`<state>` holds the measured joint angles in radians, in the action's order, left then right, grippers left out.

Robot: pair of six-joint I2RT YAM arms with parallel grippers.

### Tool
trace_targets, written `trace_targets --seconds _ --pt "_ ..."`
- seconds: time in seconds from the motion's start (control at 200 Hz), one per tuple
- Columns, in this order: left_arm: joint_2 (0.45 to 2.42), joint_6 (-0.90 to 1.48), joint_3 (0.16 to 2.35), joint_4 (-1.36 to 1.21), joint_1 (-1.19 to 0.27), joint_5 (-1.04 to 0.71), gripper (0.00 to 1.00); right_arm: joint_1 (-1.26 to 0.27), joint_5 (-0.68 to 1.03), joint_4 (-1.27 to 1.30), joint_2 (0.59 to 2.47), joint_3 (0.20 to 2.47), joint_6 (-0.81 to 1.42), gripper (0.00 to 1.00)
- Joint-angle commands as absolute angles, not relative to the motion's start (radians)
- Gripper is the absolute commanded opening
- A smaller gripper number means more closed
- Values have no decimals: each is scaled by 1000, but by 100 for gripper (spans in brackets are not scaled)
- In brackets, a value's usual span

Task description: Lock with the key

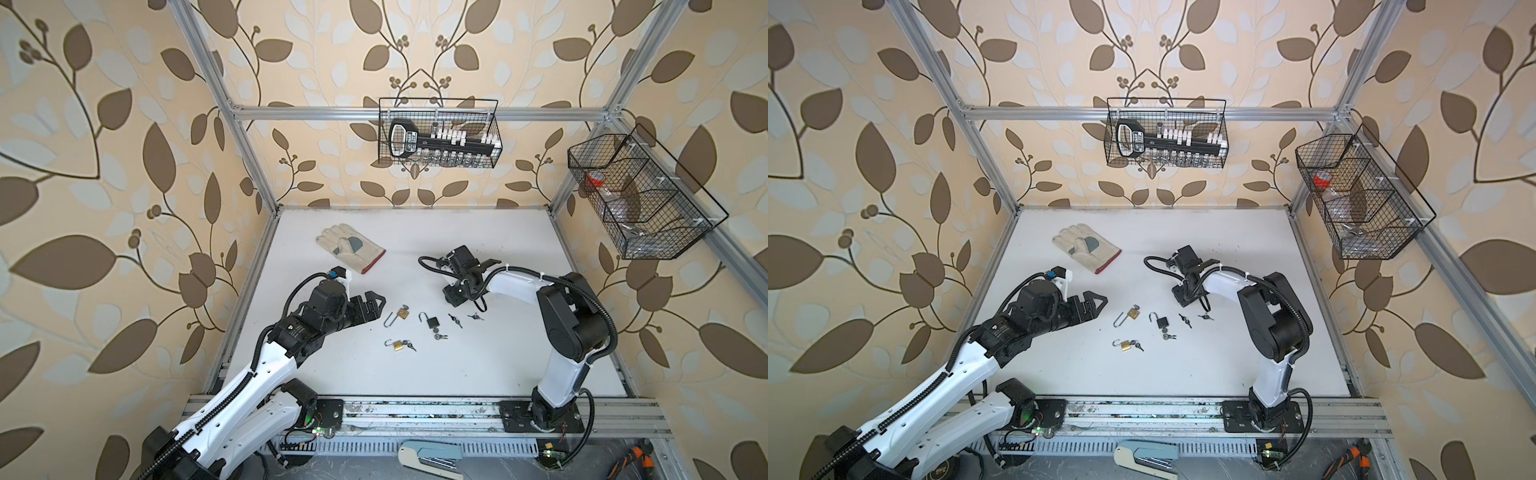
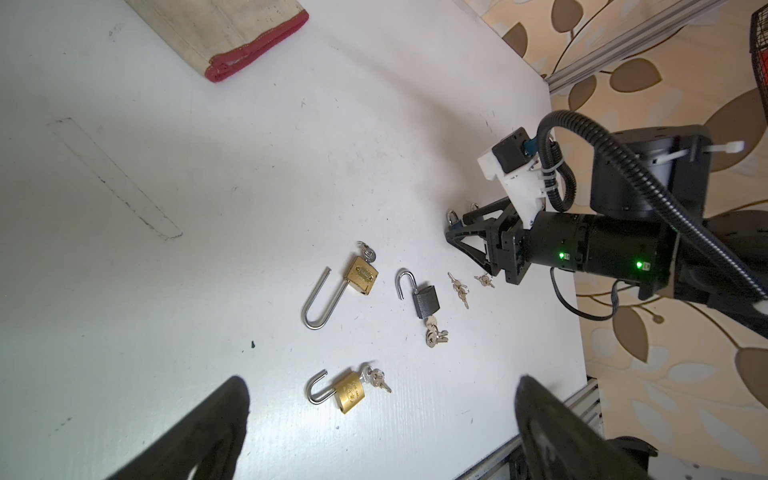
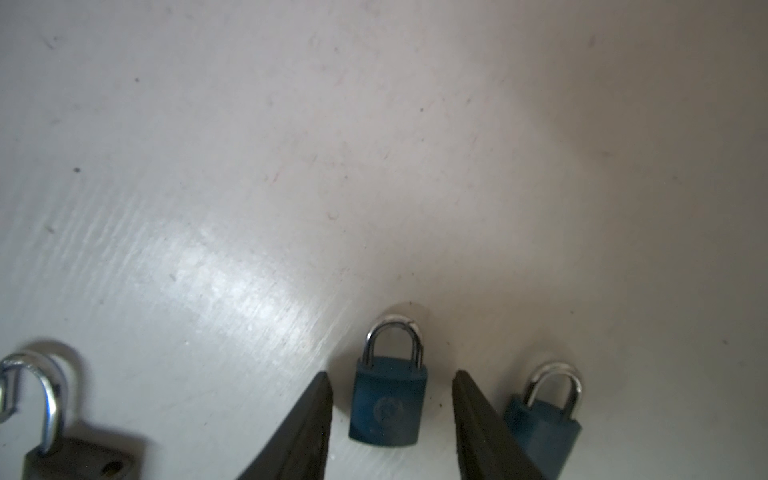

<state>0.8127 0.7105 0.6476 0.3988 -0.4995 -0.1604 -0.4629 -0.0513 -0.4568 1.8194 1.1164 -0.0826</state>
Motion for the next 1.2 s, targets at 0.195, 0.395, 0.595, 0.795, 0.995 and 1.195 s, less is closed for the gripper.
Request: trace_targets --seconds 0.195,0.395,0.595,0.795,0.995,1.195 --pt "798 746 627 345 -333 -327 99 -585 -56 -432 1539 987 123 50" --pt "787 798 572 306 -199 -438 99 -683 -71 -454 1503 921 289 49" --pt "775 808 546 301 -128 -489 99 -763 -109 -450 1577 937 379 51" --pt "764 796 551 322 -122 -491 99 -807 -138 -450 1675 972 405 54" --pt "767 794 547 319 -120 -495 99 -816 -153 -447 1728 988 403 54" --pt "770 795 550 315 -120 -497 99 -819 -158 -444 1758 1008 397 51"
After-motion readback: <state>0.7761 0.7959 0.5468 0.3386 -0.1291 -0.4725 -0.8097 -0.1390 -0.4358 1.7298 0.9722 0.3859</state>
